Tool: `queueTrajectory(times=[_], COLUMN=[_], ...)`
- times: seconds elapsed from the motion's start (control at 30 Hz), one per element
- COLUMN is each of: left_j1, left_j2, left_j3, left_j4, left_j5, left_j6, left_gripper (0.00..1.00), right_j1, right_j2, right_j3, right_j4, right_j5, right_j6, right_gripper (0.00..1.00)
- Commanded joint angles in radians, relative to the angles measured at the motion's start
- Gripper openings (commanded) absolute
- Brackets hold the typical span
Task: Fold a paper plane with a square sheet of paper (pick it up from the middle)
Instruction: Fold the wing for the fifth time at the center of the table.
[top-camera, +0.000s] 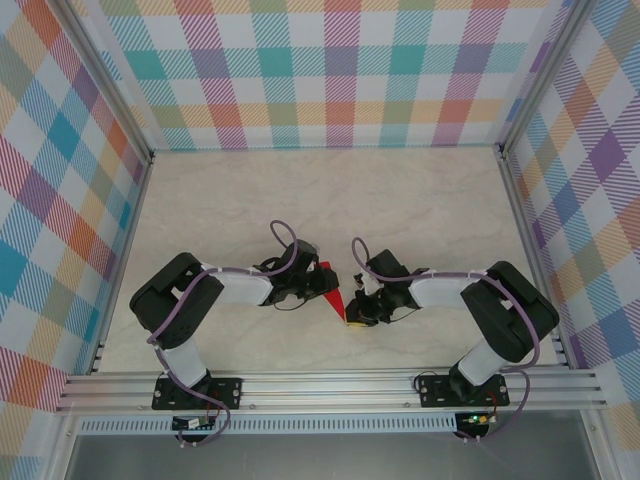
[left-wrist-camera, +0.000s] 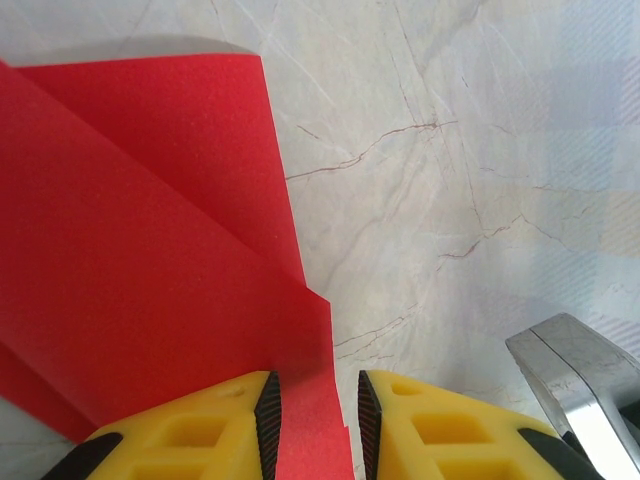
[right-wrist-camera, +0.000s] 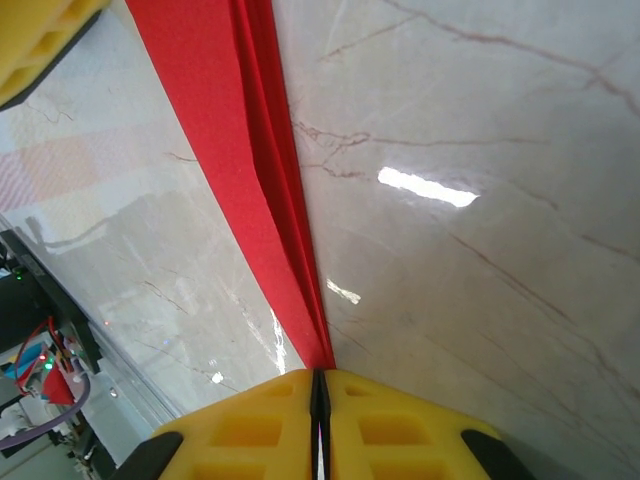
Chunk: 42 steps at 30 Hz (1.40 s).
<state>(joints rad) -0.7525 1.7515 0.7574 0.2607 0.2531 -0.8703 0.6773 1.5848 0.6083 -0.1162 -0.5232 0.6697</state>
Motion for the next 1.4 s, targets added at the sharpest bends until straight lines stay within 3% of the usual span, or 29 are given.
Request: queueTrajectory(times=[0.0,0.17,0.4,0.7,1.0,1.37], left_j1=[-0.025,-0.024,-0.025,-0.025,-0.024,-0.025], left_j2=[0.084,0.088,0.092,0.090,0.089,0.094], left_j3=[-0.007,-0.003,-0.006,-0.005,-0.002,0.005], left_j4=[-0.067,-0.071,-0.074,-0.077,-0.079,-0.090], left_j5=[0.002,0.006,0.009,0.014,0.012,0.008], left_j6=[0.007,0.011,0.016,0.017,0.017,0.017], left_gripper=[0.30,0.29,0.29,0.29,0.29,0.29], right_j1=[0.025,0.030,0.024,0.007,0.007,0.008], right_j2=[0.009,-0.037,-0.154,0.011,0.132,0.051], right_j3=[-0.001,0.034,0.094,0.155,0.105,0.006], right_j4=[-0.185,-0.231,-0.145,0.039,0.072,-0.001], right_j5=[0.060,0.098,0.062,0.051,0.043,0.026], right_j6=[-0.042,-0.044,0.028,0.143,0.142,0.077], right_gripper=[0.11,0.10,0.11,0.10,0.10,0.10])
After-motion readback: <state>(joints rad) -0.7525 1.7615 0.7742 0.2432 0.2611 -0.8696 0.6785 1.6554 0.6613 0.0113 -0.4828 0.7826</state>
